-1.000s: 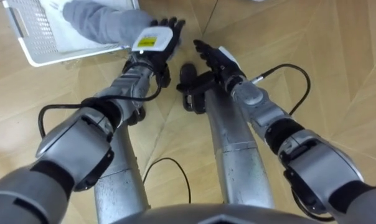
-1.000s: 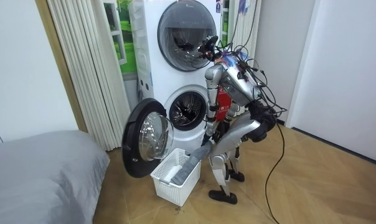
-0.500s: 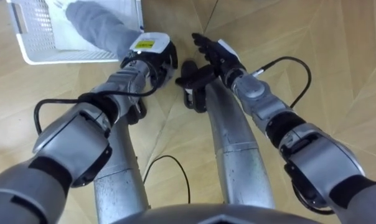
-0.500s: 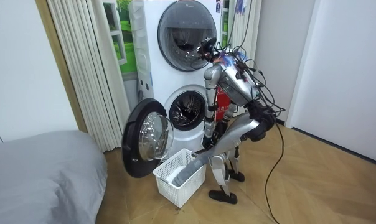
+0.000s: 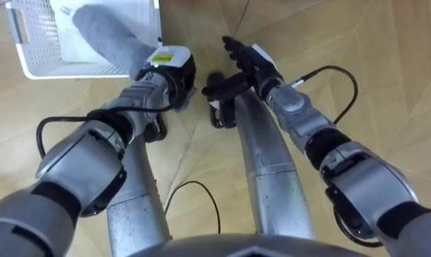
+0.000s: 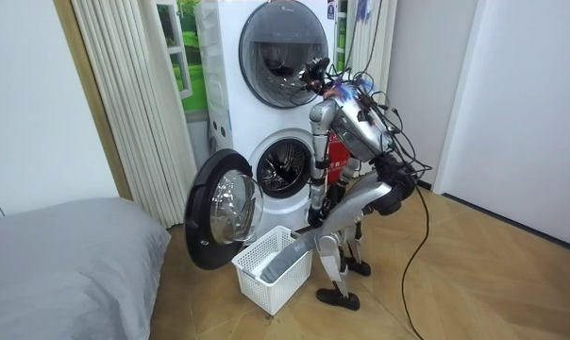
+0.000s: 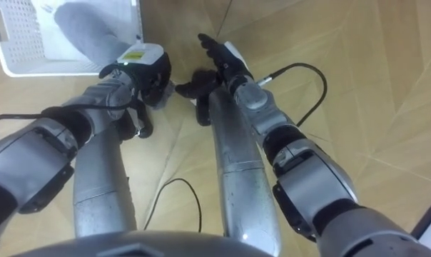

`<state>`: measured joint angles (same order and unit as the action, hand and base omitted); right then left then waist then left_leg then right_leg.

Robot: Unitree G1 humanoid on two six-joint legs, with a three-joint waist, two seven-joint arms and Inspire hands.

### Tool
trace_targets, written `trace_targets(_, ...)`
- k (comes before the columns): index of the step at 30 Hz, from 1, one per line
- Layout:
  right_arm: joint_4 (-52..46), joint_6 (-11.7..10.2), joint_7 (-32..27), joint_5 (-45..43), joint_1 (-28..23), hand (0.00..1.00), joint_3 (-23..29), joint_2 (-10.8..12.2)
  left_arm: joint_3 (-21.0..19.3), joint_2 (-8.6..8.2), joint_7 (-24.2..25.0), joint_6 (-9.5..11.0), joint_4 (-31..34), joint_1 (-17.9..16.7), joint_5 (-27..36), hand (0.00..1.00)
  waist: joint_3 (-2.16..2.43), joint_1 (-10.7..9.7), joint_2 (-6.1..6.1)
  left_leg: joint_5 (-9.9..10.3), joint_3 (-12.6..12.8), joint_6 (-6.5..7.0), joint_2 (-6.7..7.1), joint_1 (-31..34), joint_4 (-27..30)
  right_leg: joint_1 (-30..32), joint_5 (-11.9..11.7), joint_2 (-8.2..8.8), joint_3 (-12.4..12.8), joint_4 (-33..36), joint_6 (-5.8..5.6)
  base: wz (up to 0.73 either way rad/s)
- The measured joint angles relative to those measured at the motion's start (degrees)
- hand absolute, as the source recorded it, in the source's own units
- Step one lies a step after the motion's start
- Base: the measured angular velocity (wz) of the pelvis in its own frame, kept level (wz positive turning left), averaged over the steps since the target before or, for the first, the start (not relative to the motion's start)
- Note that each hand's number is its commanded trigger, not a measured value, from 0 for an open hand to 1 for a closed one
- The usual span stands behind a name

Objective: Put towel into washing machine

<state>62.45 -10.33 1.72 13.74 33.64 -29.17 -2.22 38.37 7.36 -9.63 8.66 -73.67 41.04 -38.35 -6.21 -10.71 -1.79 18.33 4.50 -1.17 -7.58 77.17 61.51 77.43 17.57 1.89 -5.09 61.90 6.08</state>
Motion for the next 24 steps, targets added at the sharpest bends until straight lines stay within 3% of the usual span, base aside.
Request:
trace_targets(8, 0.6, 0.3, -1.2, 2.3, -3.6, 0.00, -1.7, -0.5, -0.3, 0.09, -5.9, 0.8, -0.7, -2.9, 0.3, 1.00, 0.07, 0.8, 0.02, 0.1, -0.3, -0.13, 0.09, -7.4, -2.3, -7.7, -0.1, -0.02, -0.5, -2.7, -0.22, 0.00)
trace_targets(14, -0.1, 0.2, -2.8, 1.1, -9.0, 0.00, -1.1, -1.1, -5.8, -0.35, -13.4, 2.4, -0.4, -4.6, 0.8, 1.00, 0.27, 3.1, 0.46, -0.7, 0.0, 0.18, 0.40, -15.3, -7.3, -16.0, -1.2, -0.01, -0.8, -8.4, -0.92, 0.01)
trace_targets(18, -1.4, -0.2, -3.0, -0.9, -11.2, 0.00, -1.1, -2.6, -8.9, 0.35, -16.9, 4.5, 1.2, -7.0, 6.3, 1.00, 0.68, 4.9, 1.14, -1.4, 0.4, 0.36, 0.71, -20.3, -11.1, -21.1, -1.7, 0.03, -0.8, -12.3, -1.37, 0.03)
trace_targets(24, -2.7, -1.1, -2.9, -2.9, -11.2, 0.00, -1.0, -4.8, -12.4, 0.37, -19.4, 6.3, 5.9, -8.8, 12.2, 1.00, 0.95, 7.1, 1.46, -2.6, 0.8, 0.64, 2.34, -27.2, -16.0, -27.6, -1.9, 1.20, -1.3, -16.3, -1.95, 0.09)
